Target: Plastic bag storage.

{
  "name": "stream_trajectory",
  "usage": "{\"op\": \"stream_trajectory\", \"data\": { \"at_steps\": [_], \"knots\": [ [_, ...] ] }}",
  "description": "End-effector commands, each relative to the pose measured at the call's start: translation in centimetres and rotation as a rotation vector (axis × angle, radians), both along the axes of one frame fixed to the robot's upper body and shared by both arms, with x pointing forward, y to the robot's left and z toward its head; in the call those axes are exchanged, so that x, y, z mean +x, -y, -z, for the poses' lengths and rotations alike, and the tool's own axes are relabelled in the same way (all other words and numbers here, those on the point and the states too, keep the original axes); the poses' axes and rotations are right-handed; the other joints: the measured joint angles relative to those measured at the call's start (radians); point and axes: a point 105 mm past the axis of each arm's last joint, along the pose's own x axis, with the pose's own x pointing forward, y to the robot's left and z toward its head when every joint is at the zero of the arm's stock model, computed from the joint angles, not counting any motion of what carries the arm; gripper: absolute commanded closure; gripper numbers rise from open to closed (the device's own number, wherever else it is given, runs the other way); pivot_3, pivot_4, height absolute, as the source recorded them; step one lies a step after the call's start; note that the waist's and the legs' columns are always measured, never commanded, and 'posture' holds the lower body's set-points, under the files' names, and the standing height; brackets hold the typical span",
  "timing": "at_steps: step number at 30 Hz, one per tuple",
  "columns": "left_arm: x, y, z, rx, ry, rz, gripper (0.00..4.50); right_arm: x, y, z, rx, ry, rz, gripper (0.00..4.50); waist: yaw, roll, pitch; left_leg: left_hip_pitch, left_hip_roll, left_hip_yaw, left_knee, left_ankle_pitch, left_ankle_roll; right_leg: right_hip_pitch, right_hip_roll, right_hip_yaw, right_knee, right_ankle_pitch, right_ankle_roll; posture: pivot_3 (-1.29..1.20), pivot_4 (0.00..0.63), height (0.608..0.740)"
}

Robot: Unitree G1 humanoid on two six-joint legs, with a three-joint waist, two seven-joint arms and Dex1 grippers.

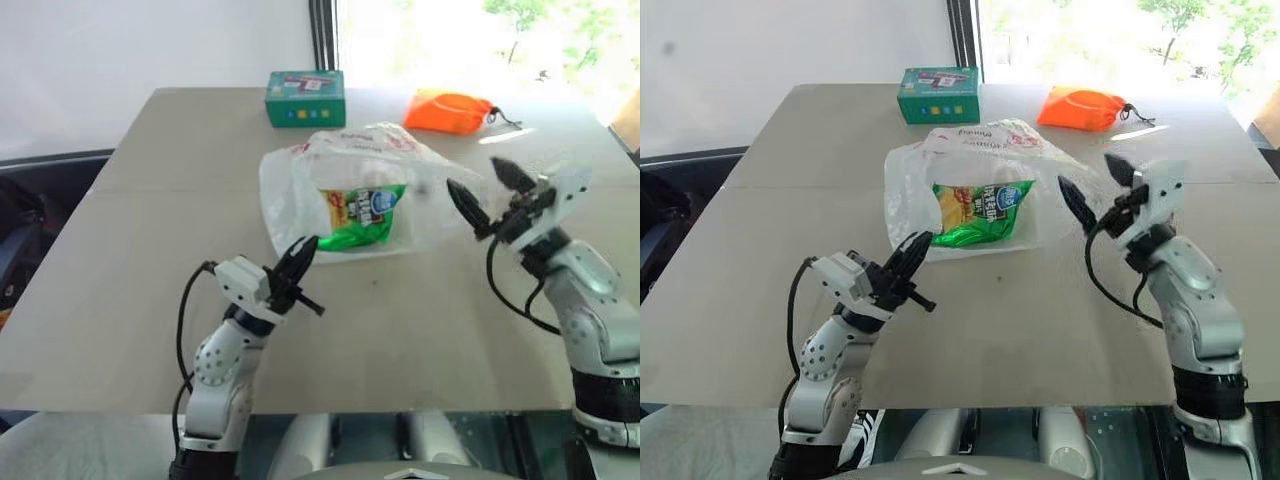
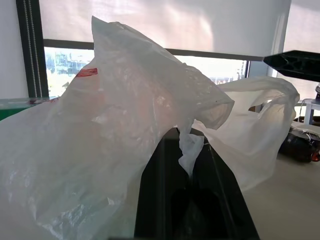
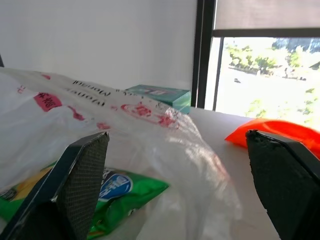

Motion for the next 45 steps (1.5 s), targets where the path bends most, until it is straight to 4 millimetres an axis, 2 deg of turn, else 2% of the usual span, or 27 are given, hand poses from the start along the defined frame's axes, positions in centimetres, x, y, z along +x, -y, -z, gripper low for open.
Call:
{"op": "stream_trajectory", "data": {
  "at_steps": [1, 3, 6, 8, 11, 13, 16, 21, 24, 25, 27, 29, 31, 34, 36, 38, 41, 44, 45],
  "knots": [
    [-0.2, 0.5, -1.0, -0.003, 0.042, 0.017, 4.50, 0.4, 3.1, -4.9, 0.062, 0.208, 0.248, 0.06, -0.002, 0.000, 0.000, 0.000, 0.000, 0.000, 0.000, 0.000, 0.000, 0.000, 0.000, 0.000, 0.000, 0.000, 0.000, 0.00, 0.150, 0.740],
    [-0.1, 0.6, -1.1, -0.009, 0.043, 0.011, 4.50, 2.0, 6.4, -3.7, -0.049, 0.173, 0.478, 0.06, 0.002, 0.000, 0.000, 0.001, 0.000, 0.001, 0.000, 0.000, 0.000, 0.000, 0.000, 0.000, 0.001, 0.000, 0.000, 0.00, 0.150, 0.740],
    [-0.1, 0.8, -1.0, -0.016, 0.042, 0.011, 4.50, 3.4, 9.5, -1.0, -0.153, 0.062, 0.647, 0.06, 0.015, -0.002, -0.001, 0.003, -0.002, -0.002, 0.001, 0.001, -0.001, 0.004, -0.001, -0.003, -0.001, 0.000, 0.000, 0.00, 0.150, 0.740],
    [-0.3, 1.1, -0.9, -0.018, 0.042, 0.016, 4.50, 4.1, 10.9, 2.5, -0.246, -0.105, 0.687, 0.06, 0.015, -0.002, -0.001, 0.002, -0.002, -0.002, 0.000, 0.003, -0.005, 0.004, -0.001, -0.003, -0.003, 0.000, 0.000, 0.00, 0.150, 0.740],
    [-0.3, 1.2, -0.9, -0.018, 0.043, 0.015, 4.50, 4.3, 11.2, 5.3, -0.248, -0.255, 0.667, 0.06, 0.009, -0.002, 0.000, 0.002, -0.002, 0.000, 0.000, 0.003, -0.005, 0.004, -0.001, -0.002, -0.004, 0.000, 0.000, 0.00, 0.150, 0.740],
    [-0.2, 1.0, -0.8, -0.018, 0.045, 0.006, 4.50, 4.5, 11.9, 6.1, -0.214, -0.307, 0.702, 0.06, 0.001, -0.001, 0.000, 0.001, -0.001, 0.001, 0.000, 0.003, -0.005, 0.004, -0.001, -0.001, -0.004, 0.000, 0.000, 0.00, 0.150, 0.740],
    [-0.1, 1.0, -0.8, -0.019, 0.047, 0.001, 4.50, 4.8, 12.8, 6.8, -0.204, -0.354, 0.751, 0.06, 0.001, -0.001, 0.000, 0.002, 0.000, 0.002, -0.001, 0.003, -0.005, 0.004, 0.000, 0.000, -0.004, 0.000, 0.000, 0.00, 0.150, 0.740],
    [0.0, 0.8, -0.8, -0.015, 0.053, -0.006, 4.50, 4.9, 13.0, 7.6, -0.153, -0.433, 0.729, 0.06, 0.005, -0.001, 0.000, 0.002, -0.001, 0.001, 0.000, 0.000, -0.001, 0.004, 0.000, -0.001, -0.003, 0.000, 0.000, 0.00, 0.150, 0.740],
    [0.0, 0.8, -0.7, -0.013, 0.053, -0.006, 4.50, 4.7, 13.1, 8.1, -0.154, -0.464, 0.728, 1.37, 0.004, -0.001, 0.000, 0.002, -0.001, 0.001, 0.000, 0.000, -0.001, 0.004, 0.000, -0.001, -0.003, 0.000, 0.000, 0.00, 0.150, 0.740],
    [0.0, 0.8, -0.7, -0.013, 0.054, -0.006, 4.50, 4.7, 13.1, 8.3, -0.154, -0.478, 0.723, 1.56, 0.004, -0.001, 0.000, 0.002, -0.001, 0.001, 0.000, 0.001, -0.001, 0.004, 0.000, -0.001, -0.003, 0.000, 0.000, 0.00, 0.150, 0.740],
    [0.0, 0.8, -0.7, -0.011, 0.056, -0.006, 4.50, 4.6, 13.0, 8.5, -0.144, -0.493, 0.712, 1.56, 0.004, -0.001, 0.000, 0.002, -0.001, 0.000, 0.000, 0.000, -0.001, 0.004, 0.000, -0.001, -0.003, 0.000, 0.000, 0.00, 0.150, 0.740],
    [0.1, 0.7, -0.8, -0.011, 0.058, -0.008, 4.50, 4.6, 13.2, 8.0, -0.136, -0.467, 0.721, 1.56, 0.006, -0.001, 0.000, 0.002, -0.001, 0.000, 0.000, 0.000, -0.001, 0.004, 0.000, -0.002, -0.003, 0.000, 0.000, 0.00, 0.150, 0.740],
    [0.1, 0.7, -0.8, -0.012, 0.059, -0.009, 4.50, 4.9, 13.6, 6.1, -0.063, -0.365, 0.747, 1.56, 0.005, -0.001, 0.000, 0.002, -0.001, 0.000, 0.000, 0.000, -0.001, 0.004, 0.000, -0.002, -0.003, 0.000, 0.000, 0.00, 0.150, 0.740],
    [0.1, 0.7, -0.8, -0.014, 0.058, -0.010, 4.50, 5.2, 13.4, 1.7, 0.144, -0.169, 0.716, 1.56, 0.003, 0.000, 0.001, 0.002, -0.001, 0.000, 0.000, 0.000, -0.001, 0.004, 0.000, -0.001, -0.003, 0.000, 0.000, 0.00, 0.150, 0.740],
    [0.1, 0.8, -0.8, -0.017, 0.057, -0.008, 4.50, 4.8, 11.3, -2.3, 0.256, 0.007, 0.555, 1.56, 0.000, 0.005, 0.004, 0.002, -0.001, 0.002, 0.000, 0.000, -0.001, 0.003, 0.000, 0.000, -0.003, 0.000, 0.000, 0.00, 0.150, 0.740],
    [0.1, 0.9, -0.8, -0.018, 0.057, -0.007, 4.50, 3.9, 9.1, -4.7, 0.308, 0.108, 0.395, 1.56, -0.003, 0.007, 0.005, 0.002, -0.001, 0.004, 0.000, 0.000, -0.001, 0.001, 0.000, 0.002, -0.001, 0.000, 0.000, 0.00, 0.150, 0.740],
    [0.2, 0.8, -0.8, -0.018, 0.058, -0.008, 4.50, 2.4, 5.9, -6.6, 0.358, 0.149, 0.143, 1.56, -0.002, 0.007, 0.005, -0.001, 0.001, 0.004, 0.000, 0.000, -0.001, -0.002, 0.002, 0.002, 0.000, 0.000, 0.000, 0.00, 0.150, 0.740],
    [0.2, 0.8, -0.8, -0.017, 0.059, -0.008, 4.50, -0.6, 1.7, -8.5, 0.368, 0.170, -0.197, 1.56, 0.002, 0.007, 0.005, -0.001, 0.002, 0.003, 0.000, 0.000, -0.001, -0.002, 0.002, 0.001, 0.000, 0.000, 0.000, 0.00, 0.150, 0.740],
    [0.3, 0.8, -0.9, -0.016, 0.059, -0.008, 4.50, -1.3, 0.9, -8.7, 0.356, 0.165, -0.262, 1.56, 0.003, 0.007, 0.005, -0.001, 0.001, 0.003, 0.000, 0.000, 0.000, -0.002, 0.001, 0.002, 0.000, 0.000, 0.000, 0.00, 0.150, 0.740]
  ]
}}
